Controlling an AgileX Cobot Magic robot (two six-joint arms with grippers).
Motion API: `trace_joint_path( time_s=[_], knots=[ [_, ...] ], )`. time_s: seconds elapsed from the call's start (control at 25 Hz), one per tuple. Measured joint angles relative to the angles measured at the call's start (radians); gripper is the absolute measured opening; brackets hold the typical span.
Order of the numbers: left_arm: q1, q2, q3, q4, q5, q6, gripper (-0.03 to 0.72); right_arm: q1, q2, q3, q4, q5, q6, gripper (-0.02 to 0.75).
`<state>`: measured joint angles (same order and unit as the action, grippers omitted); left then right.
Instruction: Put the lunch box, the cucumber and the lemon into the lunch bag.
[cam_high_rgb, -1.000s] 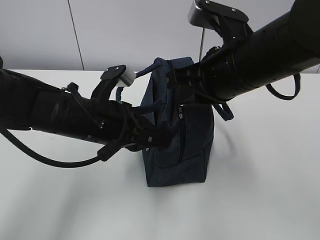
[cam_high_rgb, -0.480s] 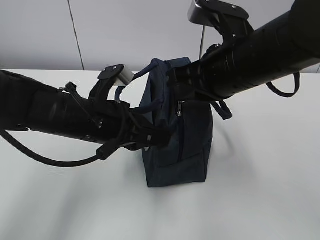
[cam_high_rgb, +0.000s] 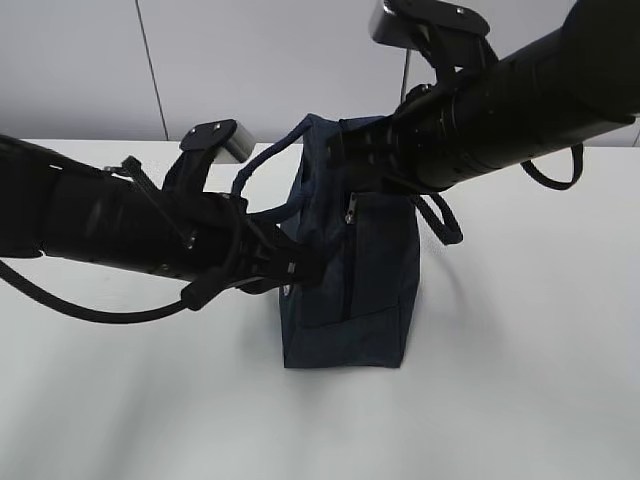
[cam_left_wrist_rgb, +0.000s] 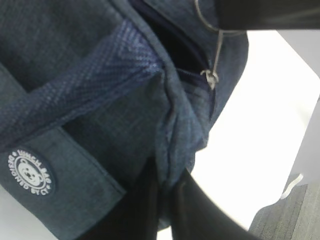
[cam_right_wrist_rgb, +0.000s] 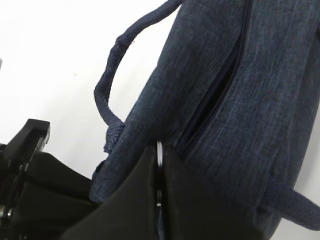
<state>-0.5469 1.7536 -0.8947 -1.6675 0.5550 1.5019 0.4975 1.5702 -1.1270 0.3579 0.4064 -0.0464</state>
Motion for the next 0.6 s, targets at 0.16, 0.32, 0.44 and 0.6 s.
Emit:
trace_joint_path(
  time_s=[0.16,0.32,0.44,0.6],
  knots=[
    [0.0,-0.006,0.029,-0.019,-0.015,-0.004,-0.006,0.0,0.002,0.0,-0.007,-0.007,0.0,0.0],
    [0.0,-0.017,0.047,-0.034,-0.023,-0.004,-0.006,0.0,0.004,0.0,-0.007,-0.014,0.0,0.0],
    [0.0,-0.036,0.05,-0.034,-0.053,-0.004,-0.006,0.0,0.004,0.0,-0.007,-0.019,0.0,0.0],
    [0.0,-0.071,0.055,-0.025,-0.097,-0.004,-0.006,0.0,0.004,0.0,-0.007,-0.044,0.0,0.0]
  ],
)
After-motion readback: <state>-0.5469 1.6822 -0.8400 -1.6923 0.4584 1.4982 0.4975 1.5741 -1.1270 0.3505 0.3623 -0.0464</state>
